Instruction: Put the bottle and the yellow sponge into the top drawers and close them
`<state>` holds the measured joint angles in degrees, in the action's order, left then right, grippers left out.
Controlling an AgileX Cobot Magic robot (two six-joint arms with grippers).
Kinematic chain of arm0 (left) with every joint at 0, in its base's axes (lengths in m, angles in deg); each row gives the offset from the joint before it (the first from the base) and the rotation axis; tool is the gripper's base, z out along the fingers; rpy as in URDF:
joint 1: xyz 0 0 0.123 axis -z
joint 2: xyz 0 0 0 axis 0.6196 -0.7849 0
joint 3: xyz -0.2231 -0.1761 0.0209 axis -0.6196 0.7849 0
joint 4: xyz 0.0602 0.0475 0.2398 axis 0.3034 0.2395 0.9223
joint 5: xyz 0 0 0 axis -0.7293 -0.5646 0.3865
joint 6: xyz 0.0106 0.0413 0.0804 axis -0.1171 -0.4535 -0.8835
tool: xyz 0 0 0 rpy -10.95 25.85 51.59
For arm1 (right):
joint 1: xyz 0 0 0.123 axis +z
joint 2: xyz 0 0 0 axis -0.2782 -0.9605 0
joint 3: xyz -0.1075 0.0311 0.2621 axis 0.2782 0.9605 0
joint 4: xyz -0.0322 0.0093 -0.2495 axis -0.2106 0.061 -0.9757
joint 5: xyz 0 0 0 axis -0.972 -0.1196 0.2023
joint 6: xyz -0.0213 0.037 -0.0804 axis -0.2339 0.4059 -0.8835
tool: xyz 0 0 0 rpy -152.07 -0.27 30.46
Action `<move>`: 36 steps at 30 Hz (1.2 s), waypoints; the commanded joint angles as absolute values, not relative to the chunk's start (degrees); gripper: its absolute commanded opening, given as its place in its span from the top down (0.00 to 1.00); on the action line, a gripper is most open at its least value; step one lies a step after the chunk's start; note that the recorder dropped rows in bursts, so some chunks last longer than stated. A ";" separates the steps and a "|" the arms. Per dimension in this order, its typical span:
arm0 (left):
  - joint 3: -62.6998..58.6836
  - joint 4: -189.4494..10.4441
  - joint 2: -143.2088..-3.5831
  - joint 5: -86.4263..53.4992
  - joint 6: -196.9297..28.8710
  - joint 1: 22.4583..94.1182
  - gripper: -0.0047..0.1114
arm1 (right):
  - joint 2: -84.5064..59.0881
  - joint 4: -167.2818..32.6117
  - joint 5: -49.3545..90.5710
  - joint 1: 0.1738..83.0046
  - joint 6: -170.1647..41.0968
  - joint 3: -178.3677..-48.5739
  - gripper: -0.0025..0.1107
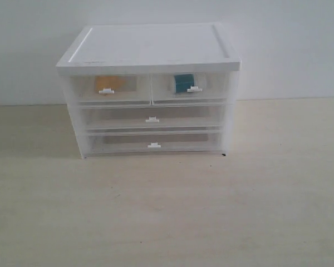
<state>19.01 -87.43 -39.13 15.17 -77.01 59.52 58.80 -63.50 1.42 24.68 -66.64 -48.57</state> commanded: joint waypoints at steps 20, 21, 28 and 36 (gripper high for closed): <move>35.66 -86.21 -20.68 6.63 -76.52 59.42 0.92 | 59.09 -63.67 1.57 24.65 -66.81 -48.57 0.98; 36.95 -85.55 -20.68 4.81 -76.52 59.42 0.92 | 59.09 -63.67 1.57 24.65 -66.81 -48.57 0.98; 43.39 -82.56 -8.39 6.13 -76.52 56.08 0.92 | 59.09 -63.67 1.57 24.65 -66.81 -48.57 0.98; 53.52 -82.92 -3.58 3.05 -76.39 47.00 0.92 | 59.09 -63.67 1.57 24.65 -66.81 -48.57 0.98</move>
<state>51.26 -82.86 -3.76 5.26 -77.01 48.37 58.80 -63.50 1.42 24.68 -66.64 -48.57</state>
